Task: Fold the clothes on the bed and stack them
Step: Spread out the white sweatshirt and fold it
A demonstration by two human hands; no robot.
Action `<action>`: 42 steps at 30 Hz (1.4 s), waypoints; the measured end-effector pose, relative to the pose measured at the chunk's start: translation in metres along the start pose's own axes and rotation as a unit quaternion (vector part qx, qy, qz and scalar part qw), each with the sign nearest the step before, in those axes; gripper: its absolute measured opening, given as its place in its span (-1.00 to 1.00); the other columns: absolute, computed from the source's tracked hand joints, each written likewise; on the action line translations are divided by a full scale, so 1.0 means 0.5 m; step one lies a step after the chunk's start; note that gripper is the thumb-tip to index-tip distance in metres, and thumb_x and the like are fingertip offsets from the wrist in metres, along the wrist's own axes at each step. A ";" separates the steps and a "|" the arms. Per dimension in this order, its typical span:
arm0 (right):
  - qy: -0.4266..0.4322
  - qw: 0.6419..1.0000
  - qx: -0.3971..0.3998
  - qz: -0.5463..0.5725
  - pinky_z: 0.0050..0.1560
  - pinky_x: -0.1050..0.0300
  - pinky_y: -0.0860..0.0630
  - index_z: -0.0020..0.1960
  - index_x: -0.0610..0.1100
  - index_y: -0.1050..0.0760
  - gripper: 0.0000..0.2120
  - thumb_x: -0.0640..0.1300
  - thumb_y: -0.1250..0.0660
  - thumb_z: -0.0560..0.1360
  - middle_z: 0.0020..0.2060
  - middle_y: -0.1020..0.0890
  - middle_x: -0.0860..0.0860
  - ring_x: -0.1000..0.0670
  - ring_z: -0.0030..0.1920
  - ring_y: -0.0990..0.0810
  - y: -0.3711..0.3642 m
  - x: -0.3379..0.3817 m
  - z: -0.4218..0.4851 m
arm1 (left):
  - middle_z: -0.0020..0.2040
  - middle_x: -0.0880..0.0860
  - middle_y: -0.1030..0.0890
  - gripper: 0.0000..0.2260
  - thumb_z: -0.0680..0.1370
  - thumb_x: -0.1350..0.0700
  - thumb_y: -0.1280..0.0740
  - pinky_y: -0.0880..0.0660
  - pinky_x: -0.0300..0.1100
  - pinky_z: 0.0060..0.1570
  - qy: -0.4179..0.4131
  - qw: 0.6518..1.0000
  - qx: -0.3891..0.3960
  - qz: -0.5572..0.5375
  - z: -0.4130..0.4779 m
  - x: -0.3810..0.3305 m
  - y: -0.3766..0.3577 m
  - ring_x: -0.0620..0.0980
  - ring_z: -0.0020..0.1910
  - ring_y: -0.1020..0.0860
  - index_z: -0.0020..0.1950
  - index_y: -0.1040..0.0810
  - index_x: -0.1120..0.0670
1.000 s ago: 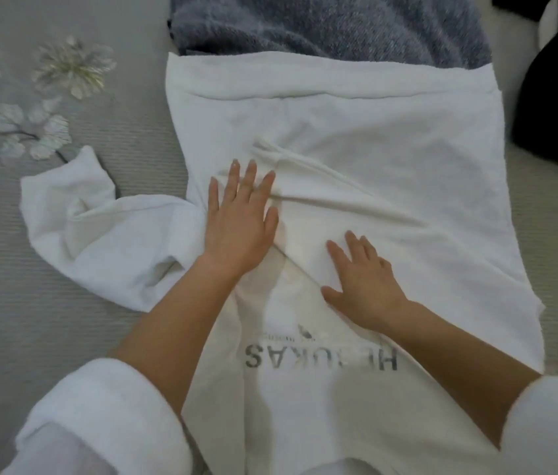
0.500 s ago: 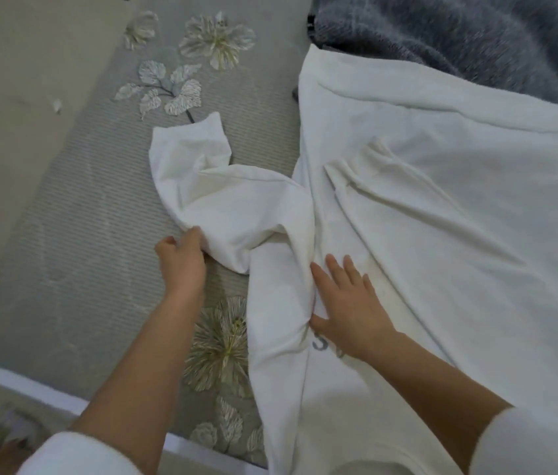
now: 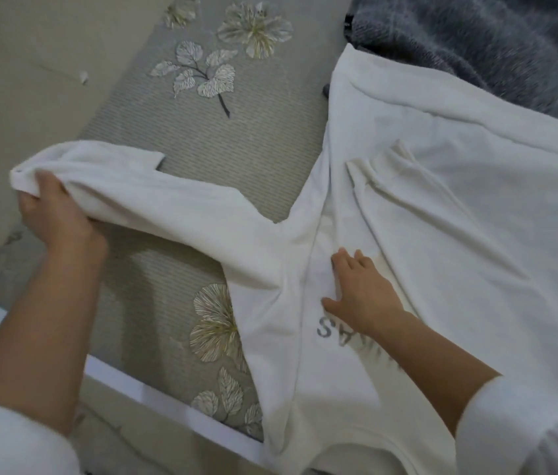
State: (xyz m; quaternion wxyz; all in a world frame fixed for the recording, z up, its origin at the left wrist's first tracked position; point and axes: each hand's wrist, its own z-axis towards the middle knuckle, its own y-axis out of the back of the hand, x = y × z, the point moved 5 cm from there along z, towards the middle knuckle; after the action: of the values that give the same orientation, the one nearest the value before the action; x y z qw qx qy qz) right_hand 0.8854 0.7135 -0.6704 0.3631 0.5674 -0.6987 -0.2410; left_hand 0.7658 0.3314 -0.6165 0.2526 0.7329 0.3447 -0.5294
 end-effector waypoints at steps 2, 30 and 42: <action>-0.001 1.000 0.005 -0.011 0.42 -0.04 -0.25 0.49 -0.14 -0.04 -0.28 0.09 -0.29 0.51 0.55 -0.04 -0.05 -0.13 0.53 0.02 -0.001 0.003 0.001 | 0.29 0.05 -0.54 -0.66 0.65 0.05 -0.11 -0.50 0.01 0.20 0.064 0.998 0.012 -0.017 0.029 0.004 0.038 0.02 0.21 -0.55 0.41 -0.36 0.06; 0.194 0.948 0.028 0.250 0.41 0.21 -0.10 0.43 0.02 -0.33 -0.58 -0.03 -0.19 0.58 0.46 -0.31 0.06 0.07 0.46 -0.22 -0.147 0.146 -0.150 | 0.06 -0.06 -0.62 -0.69 0.51 0.15 -0.24 -0.56 -0.12 0.08 -0.198 0.962 0.138 0.131 -0.293 -0.157 -0.119 -0.14 0.01 -0.61 0.25 -0.47 0.06; -0.258 0.627 -0.130 0.724 -0.11 0.06 -0.58 0.02 -0.22 -0.56 -0.85 -0.26 -0.24 0.51 -0.15 -0.68 -0.14 -0.11 -0.18 -0.66 -0.049 -0.279 -0.206 | -0.07 0.02 -0.36 -0.37 0.54 0.08 -0.19 -0.29 -0.12 -0.24 -0.298 0.508 0.552 0.590 -0.729 0.194 -0.136 0.14 -0.06 -0.49 0.52 0.03 -0.23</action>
State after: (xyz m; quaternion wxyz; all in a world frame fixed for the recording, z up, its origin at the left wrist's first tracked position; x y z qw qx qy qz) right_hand 0.9937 0.8504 -0.6576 0.2958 -0.2594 -0.9107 -0.1256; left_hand 0.9522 0.6657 -0.5951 0.1388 0.5576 -0.6245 -0.5290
